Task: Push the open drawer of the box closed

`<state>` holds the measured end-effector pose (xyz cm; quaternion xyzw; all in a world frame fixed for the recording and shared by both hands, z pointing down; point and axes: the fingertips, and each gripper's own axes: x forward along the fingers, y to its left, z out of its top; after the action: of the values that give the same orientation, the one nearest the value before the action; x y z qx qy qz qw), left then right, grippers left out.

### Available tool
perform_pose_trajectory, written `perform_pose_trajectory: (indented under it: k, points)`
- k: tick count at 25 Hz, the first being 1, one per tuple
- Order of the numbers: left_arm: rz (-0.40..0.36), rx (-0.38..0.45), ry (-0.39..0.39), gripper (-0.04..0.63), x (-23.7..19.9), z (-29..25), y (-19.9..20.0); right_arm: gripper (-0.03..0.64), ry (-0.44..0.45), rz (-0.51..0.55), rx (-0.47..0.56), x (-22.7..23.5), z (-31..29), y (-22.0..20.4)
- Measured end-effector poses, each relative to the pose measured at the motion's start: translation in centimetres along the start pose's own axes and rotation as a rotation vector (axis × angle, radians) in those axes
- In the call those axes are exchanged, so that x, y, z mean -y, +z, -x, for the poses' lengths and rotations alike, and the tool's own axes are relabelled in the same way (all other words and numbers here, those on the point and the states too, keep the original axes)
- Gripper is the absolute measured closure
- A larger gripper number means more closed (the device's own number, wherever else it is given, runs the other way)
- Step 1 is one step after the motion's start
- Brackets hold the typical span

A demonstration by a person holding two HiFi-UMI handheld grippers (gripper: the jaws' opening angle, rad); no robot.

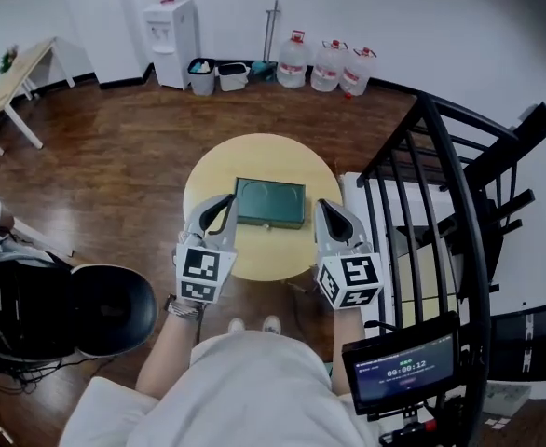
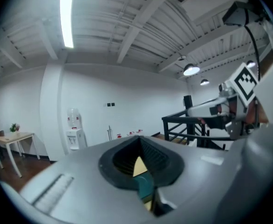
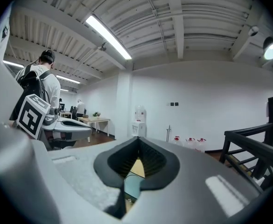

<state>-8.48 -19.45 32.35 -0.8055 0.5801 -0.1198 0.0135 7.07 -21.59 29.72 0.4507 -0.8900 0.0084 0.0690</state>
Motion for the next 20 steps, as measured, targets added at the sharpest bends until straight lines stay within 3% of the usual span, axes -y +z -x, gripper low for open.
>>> perform_pose_trajectory:
  k: [5, 13, 20]
  points:
    - [-0.012, 0.019, -0.021, 0.588, -0.4, 1.1, 0.6, 0.612, -0.036, 0.010, 0.011, -0.9, 0.9, 1.0]
    - [-0.018, -0.060, -0.101, 0.588, 2.1, 3.1, -4.5, 0.612, -0.128, -0.033, -0.069, -2.0, 5.4, -2.7]
    - [-0.037, -0.031, -0.090, 0.588, 3.6, 6.9, -3.7, 0.612, -0.104, -0.010, -0.055, -4.1, 7.7, -2.4]
